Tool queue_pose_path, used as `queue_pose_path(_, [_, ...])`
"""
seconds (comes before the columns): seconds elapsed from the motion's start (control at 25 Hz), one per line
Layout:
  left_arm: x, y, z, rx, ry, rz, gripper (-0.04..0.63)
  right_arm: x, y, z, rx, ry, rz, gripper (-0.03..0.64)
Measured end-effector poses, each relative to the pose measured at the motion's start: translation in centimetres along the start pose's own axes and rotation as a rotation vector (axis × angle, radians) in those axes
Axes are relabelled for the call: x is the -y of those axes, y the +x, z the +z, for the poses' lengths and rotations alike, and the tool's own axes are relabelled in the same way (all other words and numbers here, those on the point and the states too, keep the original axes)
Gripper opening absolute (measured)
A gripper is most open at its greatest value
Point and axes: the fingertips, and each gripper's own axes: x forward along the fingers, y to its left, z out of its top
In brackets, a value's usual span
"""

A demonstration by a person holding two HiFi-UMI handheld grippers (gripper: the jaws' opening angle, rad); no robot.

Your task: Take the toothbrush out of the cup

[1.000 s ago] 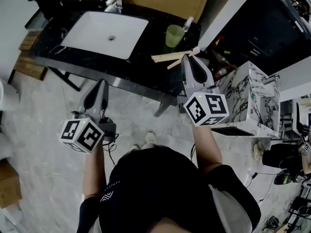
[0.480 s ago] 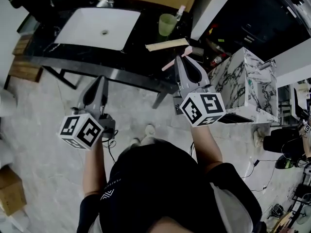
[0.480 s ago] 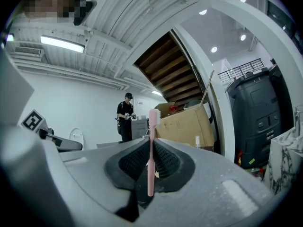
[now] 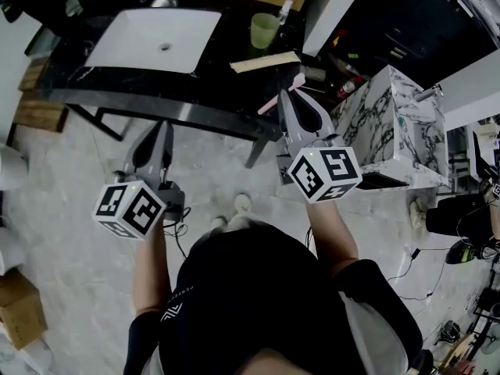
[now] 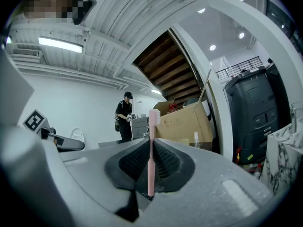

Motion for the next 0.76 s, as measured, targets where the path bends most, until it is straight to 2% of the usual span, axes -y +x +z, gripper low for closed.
queue_pose_path(0.76, [0.41,-0.07,-0.62,-0.035,0.023,-0.034,0.015,-0.50,-0.50,-0.12,-0.011,-0.005,-0.011,0.021])
